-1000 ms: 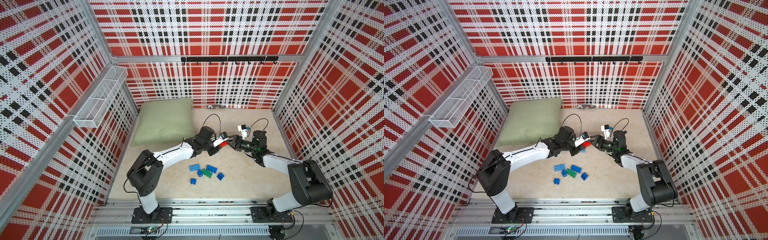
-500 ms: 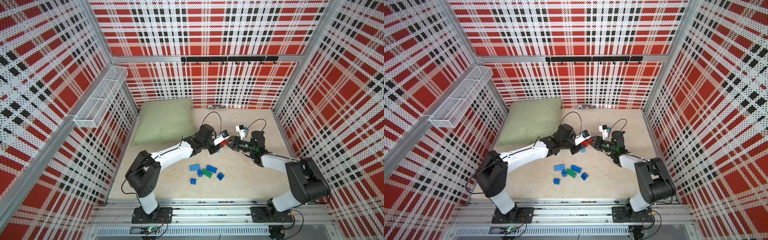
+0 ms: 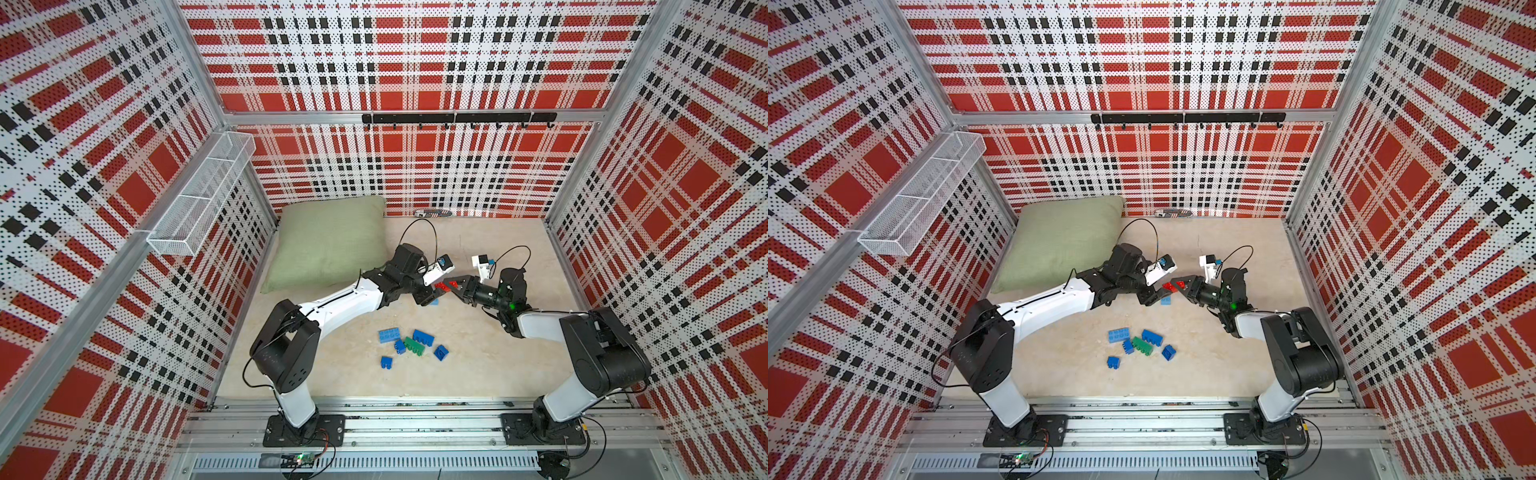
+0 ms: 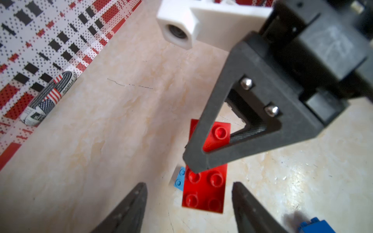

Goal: Assemble a heart with lego
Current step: Assemble the lego brick with the lego brick.

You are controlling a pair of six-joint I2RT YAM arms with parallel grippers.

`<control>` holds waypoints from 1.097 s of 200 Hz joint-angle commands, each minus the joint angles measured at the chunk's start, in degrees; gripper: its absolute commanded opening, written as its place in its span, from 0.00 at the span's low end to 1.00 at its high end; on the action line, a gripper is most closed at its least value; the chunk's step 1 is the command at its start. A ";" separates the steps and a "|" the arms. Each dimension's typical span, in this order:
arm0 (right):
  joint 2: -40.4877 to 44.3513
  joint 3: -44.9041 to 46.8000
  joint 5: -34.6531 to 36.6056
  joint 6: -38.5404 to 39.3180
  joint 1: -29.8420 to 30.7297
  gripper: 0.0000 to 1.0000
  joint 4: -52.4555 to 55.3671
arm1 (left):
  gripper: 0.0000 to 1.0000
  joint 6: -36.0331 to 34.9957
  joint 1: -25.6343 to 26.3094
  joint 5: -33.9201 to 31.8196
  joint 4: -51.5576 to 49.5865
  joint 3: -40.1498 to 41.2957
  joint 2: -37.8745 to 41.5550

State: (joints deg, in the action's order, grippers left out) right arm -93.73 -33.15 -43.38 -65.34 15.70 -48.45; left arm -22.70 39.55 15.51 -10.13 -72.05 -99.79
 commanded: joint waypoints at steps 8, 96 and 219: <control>-3.10 1.16 5.88 -2.95 0.97 0.26 -8.86 | 0.74 10.40 -3.15 -0.44 7.08 5.97 3.72; -12.68 -1.11 10.53 -6.29 5.99 0.27 -19.56 | 0.69 67.07 -8.48 3.42 48.27 32.52 7.71; -6.78 0.67 10.42 -13.31 7.50 0.27 -24.69 | 0.65 94.81 -5.52 10.19 95.06 37.53 -7.71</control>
State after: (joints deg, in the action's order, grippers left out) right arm -102.13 -33.21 -32.88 -76.38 22.74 -68.95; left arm 71.66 34.11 25.45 82.52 -33.23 -107.24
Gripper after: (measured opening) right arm 0.275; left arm 0.651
